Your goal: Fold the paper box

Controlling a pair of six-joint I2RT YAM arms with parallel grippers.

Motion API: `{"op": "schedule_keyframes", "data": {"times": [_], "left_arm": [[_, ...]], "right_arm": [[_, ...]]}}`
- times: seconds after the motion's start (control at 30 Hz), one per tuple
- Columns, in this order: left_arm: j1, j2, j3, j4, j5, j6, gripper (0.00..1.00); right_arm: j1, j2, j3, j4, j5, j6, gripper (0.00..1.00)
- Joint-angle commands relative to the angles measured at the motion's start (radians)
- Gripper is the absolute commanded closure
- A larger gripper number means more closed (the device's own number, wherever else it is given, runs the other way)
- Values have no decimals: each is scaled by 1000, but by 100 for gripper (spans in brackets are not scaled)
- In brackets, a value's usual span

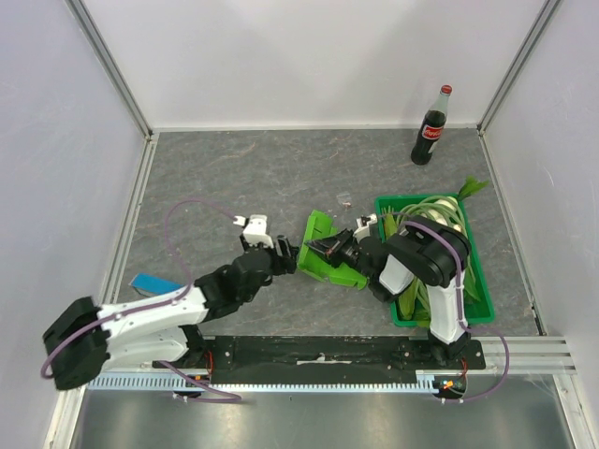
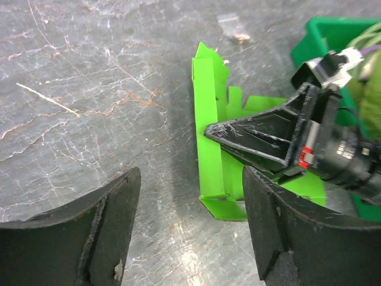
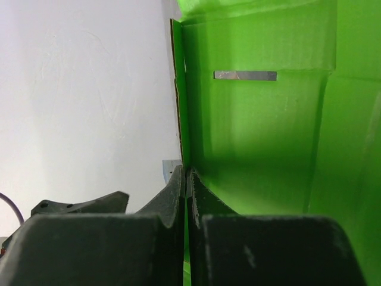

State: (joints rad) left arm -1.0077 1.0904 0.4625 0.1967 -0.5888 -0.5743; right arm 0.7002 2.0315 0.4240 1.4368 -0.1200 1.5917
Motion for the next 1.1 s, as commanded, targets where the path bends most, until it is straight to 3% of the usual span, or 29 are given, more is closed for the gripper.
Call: {"op": "schedule_keyframes", "data": {"times": [0.0, 0.3, 0.43, 0.53, 0.63, 0.7, 0.87, 1.07], "left_arm": [[49, -182, -74, -22, 107, -24, 26], [176, -395, -71, -177, 282, -101, 23], [218, -426, -30, -236, 282, -76, 22], [244, -376, 14, -260, 274, -64, 22], [256, -290, 42, -169, 302, 22, 18], [287, -244, 65, -134, 404, 91, 18], [288, -112, 76, -57, 461, 304, 34], [287, 20, 117, -26, 438, 447, 31]], "right_arm": [[2, -57, 35, -7, -3, -47, 100], [48, -192, 168, -210, 71, -50, 100], [74, -192, 190, -222, 147, -19, 100], [97, -174, 199, -179, 213, -4, 100], [114, -146, 229, -174, 223, -7, 100], [122, -143, 226, -171, 238, -9, 100], [124, -160, 239, -266, 218, -27, 97], [117, -183, 252, -332, 183, -55, 95]]}}
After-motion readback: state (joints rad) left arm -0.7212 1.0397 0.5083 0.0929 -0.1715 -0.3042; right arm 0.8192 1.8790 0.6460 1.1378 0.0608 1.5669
